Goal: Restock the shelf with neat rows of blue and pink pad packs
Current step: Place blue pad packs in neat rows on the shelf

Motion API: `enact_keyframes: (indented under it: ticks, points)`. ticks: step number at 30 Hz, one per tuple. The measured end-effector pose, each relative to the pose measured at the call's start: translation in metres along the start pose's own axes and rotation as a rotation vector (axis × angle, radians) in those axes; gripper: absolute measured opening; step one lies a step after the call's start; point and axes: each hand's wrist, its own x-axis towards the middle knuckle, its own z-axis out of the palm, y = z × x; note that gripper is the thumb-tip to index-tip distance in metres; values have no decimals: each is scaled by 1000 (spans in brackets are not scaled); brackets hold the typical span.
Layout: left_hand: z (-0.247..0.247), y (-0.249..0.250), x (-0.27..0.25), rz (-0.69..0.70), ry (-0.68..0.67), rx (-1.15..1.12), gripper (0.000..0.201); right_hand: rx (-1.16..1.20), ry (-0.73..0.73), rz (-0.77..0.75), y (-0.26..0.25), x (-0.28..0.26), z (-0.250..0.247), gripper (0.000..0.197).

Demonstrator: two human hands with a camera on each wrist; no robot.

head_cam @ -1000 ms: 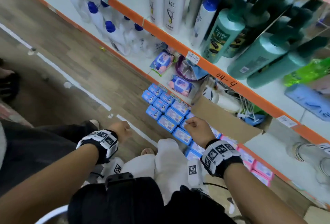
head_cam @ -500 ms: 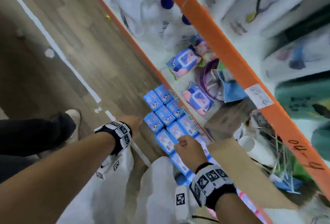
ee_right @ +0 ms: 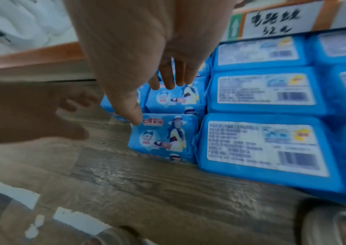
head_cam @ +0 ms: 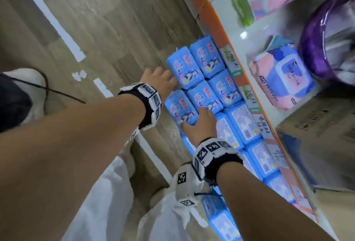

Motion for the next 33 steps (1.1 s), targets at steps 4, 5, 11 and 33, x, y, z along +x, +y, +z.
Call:
enact_keyframes:
  ticks: [4,5,11,33]
  points:
    - [18,2,50,63,114,32,65,-125,15,-23,4,41,30,58]
    - [20,2,60,86,121,51,68,-170,17,-32,6,47,37,57]
    - [24,17,100,103,195,66,54,-333,99,-68,16,64,61,64]
    - [-210,-13,-130,-241,311,-688,72,167,142,-170,-56,-161,-205,40]
